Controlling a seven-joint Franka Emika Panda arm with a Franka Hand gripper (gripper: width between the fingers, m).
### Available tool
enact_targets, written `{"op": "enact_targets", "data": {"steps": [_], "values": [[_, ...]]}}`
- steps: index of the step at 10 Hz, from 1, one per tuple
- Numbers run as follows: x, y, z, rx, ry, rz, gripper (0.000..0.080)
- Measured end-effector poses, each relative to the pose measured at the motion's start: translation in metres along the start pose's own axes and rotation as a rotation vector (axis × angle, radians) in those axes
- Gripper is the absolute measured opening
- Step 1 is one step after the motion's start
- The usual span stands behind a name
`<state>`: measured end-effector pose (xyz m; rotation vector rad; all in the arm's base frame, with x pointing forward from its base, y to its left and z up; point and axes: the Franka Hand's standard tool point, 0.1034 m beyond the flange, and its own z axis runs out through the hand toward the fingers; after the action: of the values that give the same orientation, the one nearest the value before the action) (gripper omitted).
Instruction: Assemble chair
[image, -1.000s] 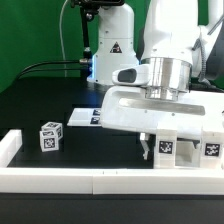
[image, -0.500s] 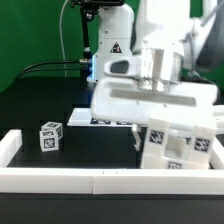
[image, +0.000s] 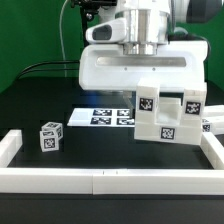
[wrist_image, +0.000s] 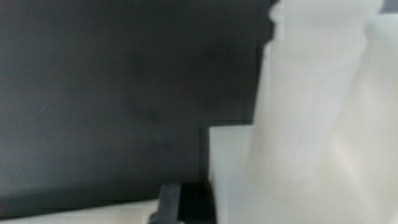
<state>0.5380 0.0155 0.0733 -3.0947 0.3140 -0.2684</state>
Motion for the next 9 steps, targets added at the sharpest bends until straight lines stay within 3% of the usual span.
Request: {"op": "enact_targets", "data": {"steps": [2,3,5,6,8,9], "values": [[-0.005,-0.002,0.000,0.018,-0.162,-0.010,0.0029],[-0.010,0.001,-0.002,0.000,-0.265,-0.052,0.0029],[-0.001,-0.006,-0.027,0.004,-0.482,-0.082,0.0029],[0.002,-0.007,-0.024,-0.003,-0.528,-0.080,0.0029],[-0.013,-0.002,-0.022,-0.025,-0.683,-0.030,0.0029],[-0.009,0.000,-0.021,-0.032,-0.737,-0.026,0.0029]]}}
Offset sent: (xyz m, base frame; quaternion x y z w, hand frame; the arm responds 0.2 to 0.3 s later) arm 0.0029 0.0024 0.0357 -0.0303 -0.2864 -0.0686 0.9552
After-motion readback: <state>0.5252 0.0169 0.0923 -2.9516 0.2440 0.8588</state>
